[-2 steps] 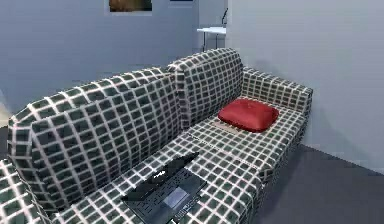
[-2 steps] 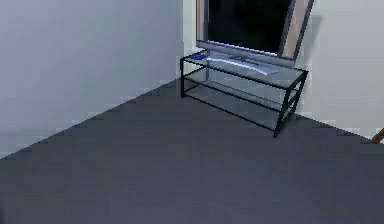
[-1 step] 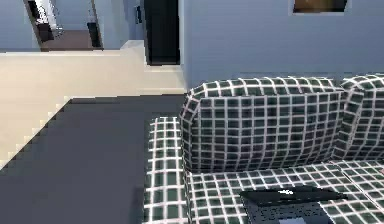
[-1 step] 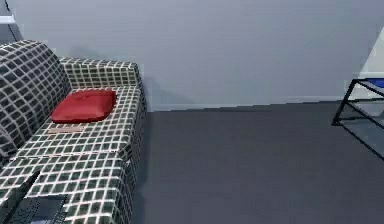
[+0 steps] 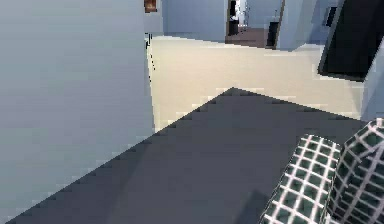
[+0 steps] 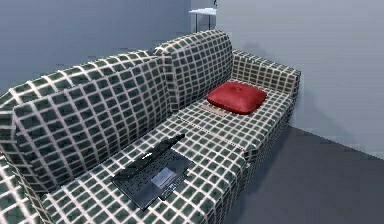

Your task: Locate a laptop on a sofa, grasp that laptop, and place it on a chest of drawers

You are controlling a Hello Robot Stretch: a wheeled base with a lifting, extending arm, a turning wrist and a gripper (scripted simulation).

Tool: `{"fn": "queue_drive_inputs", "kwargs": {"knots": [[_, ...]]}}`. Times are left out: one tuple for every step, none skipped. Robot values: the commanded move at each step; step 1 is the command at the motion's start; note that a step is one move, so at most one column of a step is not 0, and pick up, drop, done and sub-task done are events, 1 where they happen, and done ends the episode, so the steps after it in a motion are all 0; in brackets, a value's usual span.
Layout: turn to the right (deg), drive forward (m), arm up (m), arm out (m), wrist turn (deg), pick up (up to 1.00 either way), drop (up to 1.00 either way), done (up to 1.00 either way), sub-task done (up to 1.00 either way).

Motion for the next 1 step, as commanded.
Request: {"fn": "queue_drive_inputs", "kwargs": {"knots": [[-9.0,0.00,0.00,0.00,0.0,0.00,0.00,0.00,0.00]]}}
